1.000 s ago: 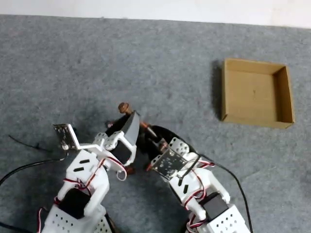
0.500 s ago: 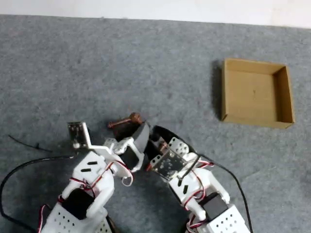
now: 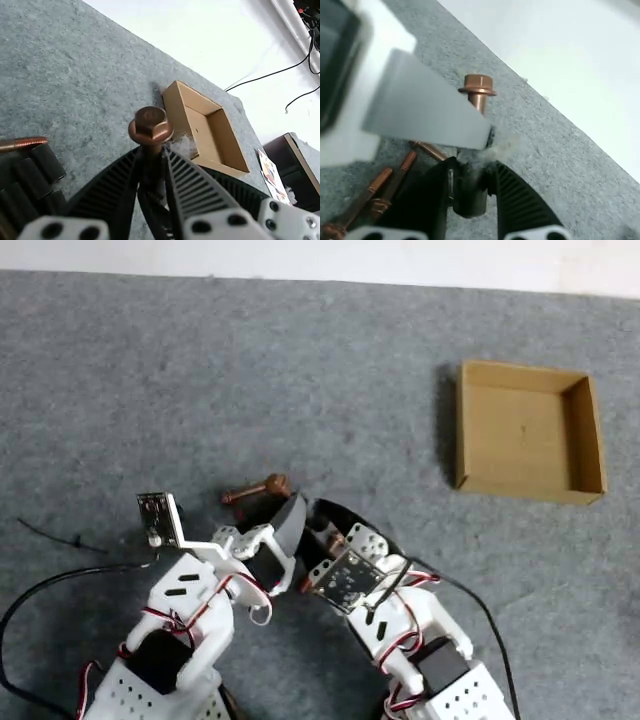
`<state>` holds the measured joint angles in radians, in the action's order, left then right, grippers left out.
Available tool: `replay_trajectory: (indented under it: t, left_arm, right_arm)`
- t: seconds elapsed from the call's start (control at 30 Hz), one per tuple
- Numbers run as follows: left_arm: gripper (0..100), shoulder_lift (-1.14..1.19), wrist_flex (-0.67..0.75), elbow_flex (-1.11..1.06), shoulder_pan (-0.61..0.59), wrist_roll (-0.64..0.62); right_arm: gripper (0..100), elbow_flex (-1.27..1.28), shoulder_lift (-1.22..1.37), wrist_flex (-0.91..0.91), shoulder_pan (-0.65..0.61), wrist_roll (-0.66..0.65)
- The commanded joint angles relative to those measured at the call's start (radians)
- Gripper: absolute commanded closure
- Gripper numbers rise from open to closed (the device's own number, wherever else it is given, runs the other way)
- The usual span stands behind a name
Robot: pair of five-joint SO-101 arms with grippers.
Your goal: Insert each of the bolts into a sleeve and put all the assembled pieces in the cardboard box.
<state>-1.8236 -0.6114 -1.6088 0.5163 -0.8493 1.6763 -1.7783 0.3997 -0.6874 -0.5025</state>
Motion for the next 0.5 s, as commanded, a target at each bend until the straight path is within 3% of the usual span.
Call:
replay_trajectory:
  t: [0.0, 0.2, 0.3, 0.47]
  left_arm:
    - [92, -0.001, -0.011, -0.01, 0.028, 0.005]
    - [67, -0.001, -0.011, -0.019, 0.025, 0.005]
    - [65, -0.002, -0.011, -0.012, -0.002, -0.002]
    - [65, -0.004, -0.009, 0.047, -0.214, -0.138]
  right_arm:
    - [99.4, 0.105, -0.013, -0.053, 0.021, 0.003]
    - [99.4, 0.107, -0.013, -0.062, 0.044, 0.003]
    - [99.4, 0.107, -0.013, -0.088, 0.073, 0.009]
    - [99.4, 0.108, -0.013, -0.088, 0.084, 0.009]
